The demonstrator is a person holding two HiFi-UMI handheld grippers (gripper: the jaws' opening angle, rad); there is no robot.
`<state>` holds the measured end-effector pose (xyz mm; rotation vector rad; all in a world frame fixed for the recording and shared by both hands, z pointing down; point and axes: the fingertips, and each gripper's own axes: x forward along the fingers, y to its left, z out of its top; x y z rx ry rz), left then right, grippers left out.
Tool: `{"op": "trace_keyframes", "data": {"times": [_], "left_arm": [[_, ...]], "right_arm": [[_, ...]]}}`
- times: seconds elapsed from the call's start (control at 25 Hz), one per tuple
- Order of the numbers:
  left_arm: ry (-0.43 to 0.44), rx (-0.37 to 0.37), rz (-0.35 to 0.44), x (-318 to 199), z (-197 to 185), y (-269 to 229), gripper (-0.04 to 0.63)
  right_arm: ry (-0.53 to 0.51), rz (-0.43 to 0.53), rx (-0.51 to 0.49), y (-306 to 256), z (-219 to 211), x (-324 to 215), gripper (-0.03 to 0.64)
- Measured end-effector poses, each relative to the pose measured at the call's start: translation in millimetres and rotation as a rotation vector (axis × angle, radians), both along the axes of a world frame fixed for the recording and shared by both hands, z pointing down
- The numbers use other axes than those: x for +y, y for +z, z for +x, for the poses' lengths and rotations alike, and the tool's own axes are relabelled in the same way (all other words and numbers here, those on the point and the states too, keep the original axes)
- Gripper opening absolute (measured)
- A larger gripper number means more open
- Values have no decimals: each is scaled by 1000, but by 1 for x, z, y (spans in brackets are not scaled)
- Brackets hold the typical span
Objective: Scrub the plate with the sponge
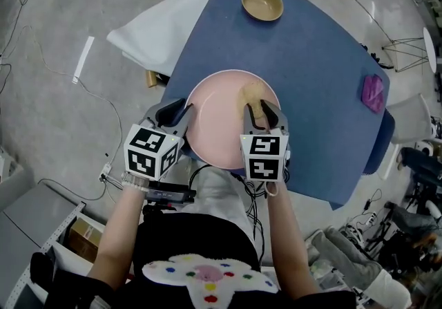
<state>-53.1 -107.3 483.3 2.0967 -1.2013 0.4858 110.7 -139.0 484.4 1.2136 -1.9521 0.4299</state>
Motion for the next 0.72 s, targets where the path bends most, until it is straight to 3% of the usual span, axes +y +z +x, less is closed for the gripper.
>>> {"op": "trace_keyframes", "data": {"times": [0.72], "left_arm": [[-23,5,5,-1,1,-1,61]], "right_arm": [[-176,5,-48,2,-57,-14,121]]}}
